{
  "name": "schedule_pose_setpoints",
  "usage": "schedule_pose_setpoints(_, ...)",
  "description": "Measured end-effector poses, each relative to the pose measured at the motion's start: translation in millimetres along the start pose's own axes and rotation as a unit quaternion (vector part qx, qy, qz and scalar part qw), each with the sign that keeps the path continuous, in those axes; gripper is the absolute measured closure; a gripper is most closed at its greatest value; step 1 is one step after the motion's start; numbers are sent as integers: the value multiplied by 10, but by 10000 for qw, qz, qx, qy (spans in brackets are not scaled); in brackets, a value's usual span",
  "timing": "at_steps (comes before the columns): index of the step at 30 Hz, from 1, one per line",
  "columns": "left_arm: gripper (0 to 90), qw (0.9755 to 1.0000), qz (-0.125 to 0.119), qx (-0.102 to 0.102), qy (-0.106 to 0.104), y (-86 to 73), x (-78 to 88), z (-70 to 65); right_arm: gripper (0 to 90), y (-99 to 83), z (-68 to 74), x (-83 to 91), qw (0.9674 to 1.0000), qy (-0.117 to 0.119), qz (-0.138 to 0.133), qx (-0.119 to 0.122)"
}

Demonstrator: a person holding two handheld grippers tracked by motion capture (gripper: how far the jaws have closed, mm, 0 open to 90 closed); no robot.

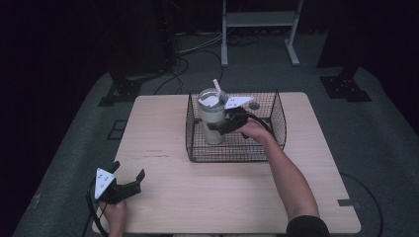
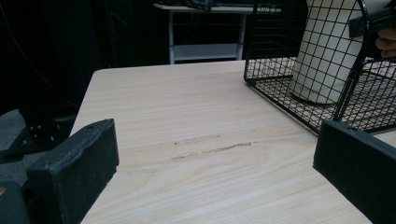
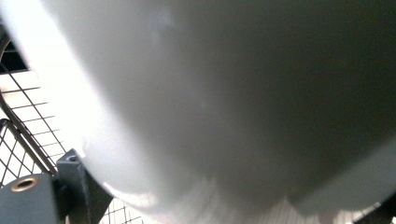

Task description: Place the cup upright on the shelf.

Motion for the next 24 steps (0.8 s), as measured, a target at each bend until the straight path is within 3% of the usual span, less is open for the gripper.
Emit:
schedule_pose_setpoints(10,0,10000,7,-2,-1,0,1,0,73,3,4,29,9998,-7,130,155)
schedule_pose_setpoints(24,0,10000,15,-13,-12,-1,1,-6,76,8,20,85,9997,-45,217,87)
Point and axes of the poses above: each handheld gripper's, and its own axes: x roughly backward along the jaws, y roughly out of its top, z roughly to its left, the point moved 3 cm from there along -x, roughly forward along the jaws, and after that the axes turned 1 degree about z, right-handed, at the moved point
